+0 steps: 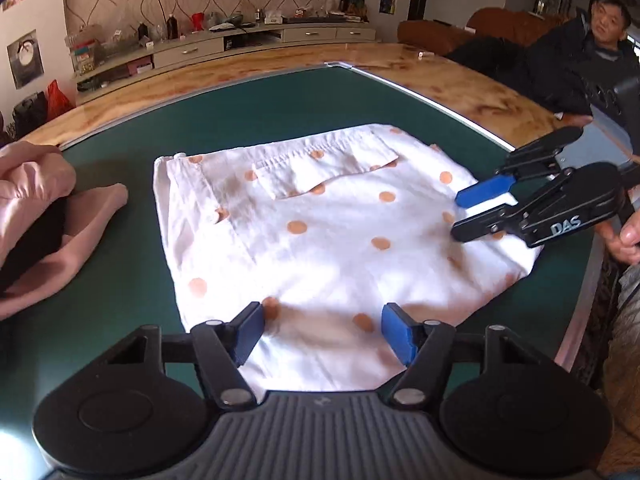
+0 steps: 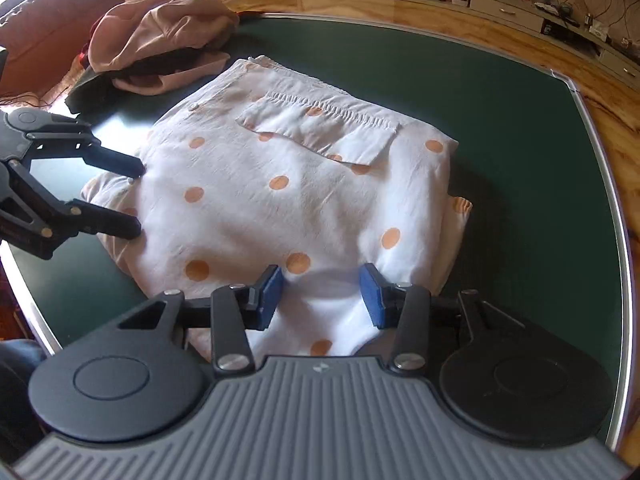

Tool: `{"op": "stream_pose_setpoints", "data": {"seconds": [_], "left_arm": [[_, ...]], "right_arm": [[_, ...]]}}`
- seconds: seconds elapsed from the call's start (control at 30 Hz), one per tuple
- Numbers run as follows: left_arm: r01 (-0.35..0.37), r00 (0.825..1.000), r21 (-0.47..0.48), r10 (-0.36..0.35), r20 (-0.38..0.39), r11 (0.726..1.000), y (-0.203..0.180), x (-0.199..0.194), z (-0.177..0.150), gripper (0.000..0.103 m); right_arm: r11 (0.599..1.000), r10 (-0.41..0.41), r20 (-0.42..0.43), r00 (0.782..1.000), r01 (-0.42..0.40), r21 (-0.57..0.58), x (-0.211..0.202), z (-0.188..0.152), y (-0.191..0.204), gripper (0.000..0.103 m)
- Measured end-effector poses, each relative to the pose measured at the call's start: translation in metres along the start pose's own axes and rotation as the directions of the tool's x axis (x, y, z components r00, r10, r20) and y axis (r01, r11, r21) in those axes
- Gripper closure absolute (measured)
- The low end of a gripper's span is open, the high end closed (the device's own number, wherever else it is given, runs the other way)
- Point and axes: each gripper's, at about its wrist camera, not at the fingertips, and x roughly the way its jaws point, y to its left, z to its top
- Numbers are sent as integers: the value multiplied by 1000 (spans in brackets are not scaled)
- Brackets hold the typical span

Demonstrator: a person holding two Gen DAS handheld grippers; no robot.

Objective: Fold clothes

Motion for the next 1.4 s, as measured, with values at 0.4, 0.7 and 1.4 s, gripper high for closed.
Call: {"op": "stream_pose_setpoints", "data": {"seconds": [0.4,0.7,1.4], "left_arm": [[-137,990,-260,128,-52,956,32,-9,68,9],[-246,969,-446,220,-110,861,60,13,112,5],[-348,938,-530,291,-190,773,76,48,126,1]], "right_arm": [[972,-90,11,996,86,217,-22,77,8,24],[916,-229,-57,972,235,324,4,129,6,20],[834,-282,-179,943,333,440,49,142,-9,20]]}}
